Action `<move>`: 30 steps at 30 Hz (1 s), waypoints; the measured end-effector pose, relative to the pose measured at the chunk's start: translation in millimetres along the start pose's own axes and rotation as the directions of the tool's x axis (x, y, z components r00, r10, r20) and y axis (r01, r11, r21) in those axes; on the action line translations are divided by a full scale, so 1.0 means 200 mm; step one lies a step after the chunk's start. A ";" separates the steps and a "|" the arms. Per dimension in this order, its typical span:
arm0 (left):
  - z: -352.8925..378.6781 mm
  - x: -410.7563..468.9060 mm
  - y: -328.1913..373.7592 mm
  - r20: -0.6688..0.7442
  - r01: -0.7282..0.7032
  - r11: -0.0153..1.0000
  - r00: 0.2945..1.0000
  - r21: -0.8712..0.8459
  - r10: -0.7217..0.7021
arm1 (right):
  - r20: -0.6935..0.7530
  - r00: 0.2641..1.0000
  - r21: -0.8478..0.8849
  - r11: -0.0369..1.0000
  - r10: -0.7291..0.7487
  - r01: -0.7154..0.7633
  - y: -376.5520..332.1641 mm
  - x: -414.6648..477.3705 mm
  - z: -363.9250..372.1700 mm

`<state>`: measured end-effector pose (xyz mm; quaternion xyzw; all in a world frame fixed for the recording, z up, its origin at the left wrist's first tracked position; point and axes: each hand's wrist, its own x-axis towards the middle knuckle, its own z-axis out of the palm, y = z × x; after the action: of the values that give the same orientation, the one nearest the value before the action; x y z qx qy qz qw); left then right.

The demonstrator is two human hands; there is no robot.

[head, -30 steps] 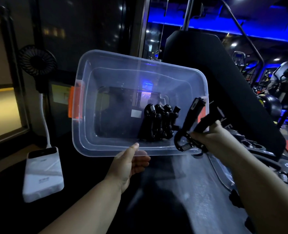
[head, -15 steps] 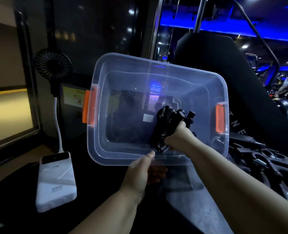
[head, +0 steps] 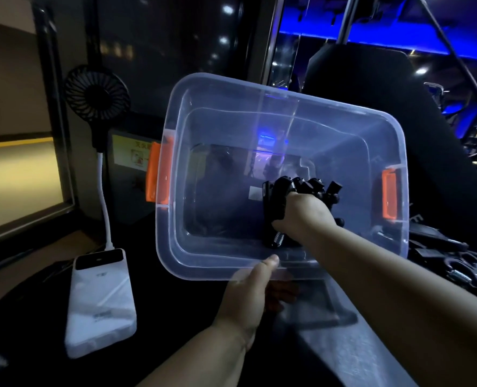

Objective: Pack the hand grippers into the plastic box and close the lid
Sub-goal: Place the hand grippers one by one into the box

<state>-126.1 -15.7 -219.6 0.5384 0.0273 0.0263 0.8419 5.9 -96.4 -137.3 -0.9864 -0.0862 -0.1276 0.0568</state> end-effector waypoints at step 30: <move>0.00 -0.04 0.01 0.138 -0.016 0.999 0.990 0.048 0.009 | -0.028 0.987 -0.163 0.975 -0.156 0.150 0.04 0.02 0.04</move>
<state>-134.8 -15.5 -217.6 0.5593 -0.0335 -0.0065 0.8283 14.1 -103.2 -145.1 -0.9754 -0.1503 -0.1581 -0.0312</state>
